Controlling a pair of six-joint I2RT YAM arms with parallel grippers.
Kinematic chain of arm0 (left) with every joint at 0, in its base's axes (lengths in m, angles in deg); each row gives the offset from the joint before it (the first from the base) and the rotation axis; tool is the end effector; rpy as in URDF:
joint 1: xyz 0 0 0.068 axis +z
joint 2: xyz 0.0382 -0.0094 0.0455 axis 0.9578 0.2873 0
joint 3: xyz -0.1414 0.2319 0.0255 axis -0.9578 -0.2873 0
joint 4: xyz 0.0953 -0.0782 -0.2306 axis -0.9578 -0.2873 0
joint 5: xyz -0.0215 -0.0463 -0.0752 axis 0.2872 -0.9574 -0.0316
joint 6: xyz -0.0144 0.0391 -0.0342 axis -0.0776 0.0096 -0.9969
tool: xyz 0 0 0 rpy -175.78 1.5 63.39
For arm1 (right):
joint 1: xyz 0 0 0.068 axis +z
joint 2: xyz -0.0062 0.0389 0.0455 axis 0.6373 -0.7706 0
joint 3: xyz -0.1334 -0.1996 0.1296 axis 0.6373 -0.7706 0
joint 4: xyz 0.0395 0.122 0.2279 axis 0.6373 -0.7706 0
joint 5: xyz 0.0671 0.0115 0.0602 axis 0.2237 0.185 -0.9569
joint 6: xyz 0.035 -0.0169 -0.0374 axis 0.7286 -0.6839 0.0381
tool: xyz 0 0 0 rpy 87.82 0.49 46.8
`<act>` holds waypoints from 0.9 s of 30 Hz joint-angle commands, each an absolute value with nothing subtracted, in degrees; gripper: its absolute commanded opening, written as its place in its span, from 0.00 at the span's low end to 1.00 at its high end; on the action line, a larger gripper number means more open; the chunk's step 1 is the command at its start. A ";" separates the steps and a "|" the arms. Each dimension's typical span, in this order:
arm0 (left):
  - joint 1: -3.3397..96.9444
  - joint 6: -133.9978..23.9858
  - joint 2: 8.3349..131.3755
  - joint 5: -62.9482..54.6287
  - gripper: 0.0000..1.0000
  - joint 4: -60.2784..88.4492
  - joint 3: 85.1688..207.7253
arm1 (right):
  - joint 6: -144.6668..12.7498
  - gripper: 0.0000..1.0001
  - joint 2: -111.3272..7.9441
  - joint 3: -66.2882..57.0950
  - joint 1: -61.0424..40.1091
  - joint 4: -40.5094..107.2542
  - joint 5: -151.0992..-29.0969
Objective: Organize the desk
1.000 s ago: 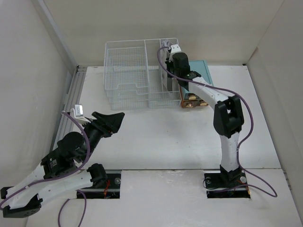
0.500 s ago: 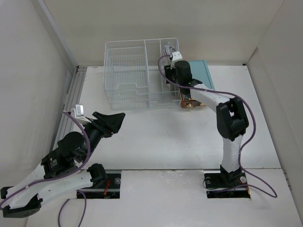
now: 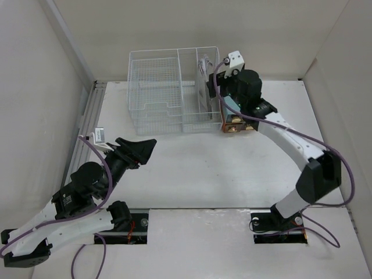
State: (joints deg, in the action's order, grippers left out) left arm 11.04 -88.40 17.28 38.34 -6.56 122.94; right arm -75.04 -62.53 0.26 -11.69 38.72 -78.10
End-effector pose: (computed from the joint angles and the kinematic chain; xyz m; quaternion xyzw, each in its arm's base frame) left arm 0.0520 -0.0559 0.3898 -0.1235 0.6575 -0.4622 0.5821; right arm 0.3457 0.1800 0.3749 -0.1699 0.7274 0.1196 0.6540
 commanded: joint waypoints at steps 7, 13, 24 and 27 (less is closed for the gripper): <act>10.90 -71.58 20.63 33.02 0.82 6.87 121.73 | -97.12 1.00 -46.81 -0.90 -12.16 20.84 -75.16; 10.90 -57.50 29.23 42.67 1.00 8.11 129.90 | -94.92 1.00 -36.37 -4.64 -14.81 13.14 -67.80; 11.42 -48.27 47.61 51.04 1.00 10.76 136.86 | -84.49 1.00 -18.70 -6.11 -25.18 3.82 -64.37; 11.43 -48.26 52.52 49.02 1.00 9.61 139.22 | -82.09 1.00 -13.78 -11.48 -25.18 5.83 -57.86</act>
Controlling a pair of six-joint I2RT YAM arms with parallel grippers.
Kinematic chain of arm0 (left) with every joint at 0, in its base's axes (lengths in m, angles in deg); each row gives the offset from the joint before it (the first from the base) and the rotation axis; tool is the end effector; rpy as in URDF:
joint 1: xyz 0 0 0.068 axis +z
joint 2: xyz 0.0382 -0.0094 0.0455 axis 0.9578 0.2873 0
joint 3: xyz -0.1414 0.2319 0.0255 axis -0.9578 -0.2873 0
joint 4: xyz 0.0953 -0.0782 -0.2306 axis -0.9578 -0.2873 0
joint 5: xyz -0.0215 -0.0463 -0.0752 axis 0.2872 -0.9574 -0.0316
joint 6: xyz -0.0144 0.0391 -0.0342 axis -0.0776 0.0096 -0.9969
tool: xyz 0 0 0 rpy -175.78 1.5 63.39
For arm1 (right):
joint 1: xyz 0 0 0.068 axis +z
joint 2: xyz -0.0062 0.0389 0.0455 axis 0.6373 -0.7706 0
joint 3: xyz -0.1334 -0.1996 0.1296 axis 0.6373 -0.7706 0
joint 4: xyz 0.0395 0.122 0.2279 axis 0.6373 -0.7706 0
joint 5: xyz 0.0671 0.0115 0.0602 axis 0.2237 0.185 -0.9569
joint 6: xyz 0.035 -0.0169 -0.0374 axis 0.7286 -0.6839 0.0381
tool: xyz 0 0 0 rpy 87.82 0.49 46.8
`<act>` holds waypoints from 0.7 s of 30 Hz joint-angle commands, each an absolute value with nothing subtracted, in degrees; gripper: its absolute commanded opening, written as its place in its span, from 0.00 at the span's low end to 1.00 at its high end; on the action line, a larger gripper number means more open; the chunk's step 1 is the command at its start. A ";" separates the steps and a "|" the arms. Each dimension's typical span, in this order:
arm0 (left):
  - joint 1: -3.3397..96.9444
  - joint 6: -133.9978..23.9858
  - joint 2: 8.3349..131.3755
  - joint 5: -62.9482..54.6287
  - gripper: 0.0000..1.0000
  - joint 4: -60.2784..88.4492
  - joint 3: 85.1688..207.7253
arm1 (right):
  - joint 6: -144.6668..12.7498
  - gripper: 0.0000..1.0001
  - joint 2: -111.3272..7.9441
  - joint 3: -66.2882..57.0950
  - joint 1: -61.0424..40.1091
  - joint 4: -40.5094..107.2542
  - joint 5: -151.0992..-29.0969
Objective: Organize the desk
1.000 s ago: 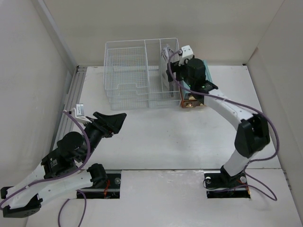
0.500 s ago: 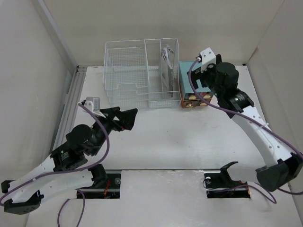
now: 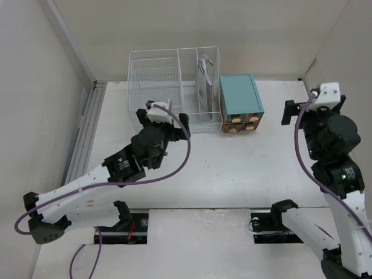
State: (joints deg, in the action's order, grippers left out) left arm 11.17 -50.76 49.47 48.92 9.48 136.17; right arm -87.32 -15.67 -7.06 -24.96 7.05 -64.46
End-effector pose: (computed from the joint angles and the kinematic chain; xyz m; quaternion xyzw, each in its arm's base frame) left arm 0.1173 -0.1683 0.4262 0.0409 0.6865 -0.1734 0.7049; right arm 0.1278 0.0220 0.4710 -0.0659 0.6970 -0.1090 0.7057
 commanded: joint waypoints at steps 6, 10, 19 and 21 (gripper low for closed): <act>12.04 -46.95 58.25 38.92 1.00 9.61 140.55 | -82.09 1.00 -7.44 -19.14 -27.37 8.13 -55.38; 15.20 -46.33 58.79 29.61 1.00 10.93 138.54 | -80.95 1.00 -5.42 -19.85 -29.83 7.60 -59.24; 17.75 -45.80 54.66 14.05 1.00 13.92 133.17 | -77.78 1.00 -2.78 -26.09 -36.86 9.27 -69.26; 17.75 -46.32 54.65 14.03 1.00 14.44 132.64 | -77.78 1.00 -2.25 -26.97 -38.36 9.27 -70.59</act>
State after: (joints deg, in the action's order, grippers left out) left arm 17.53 -46.69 56.62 18.73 10.51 133.70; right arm -79.54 -2.90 -26.08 -36.83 6.88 -66.67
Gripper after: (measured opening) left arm 0.997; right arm 0.998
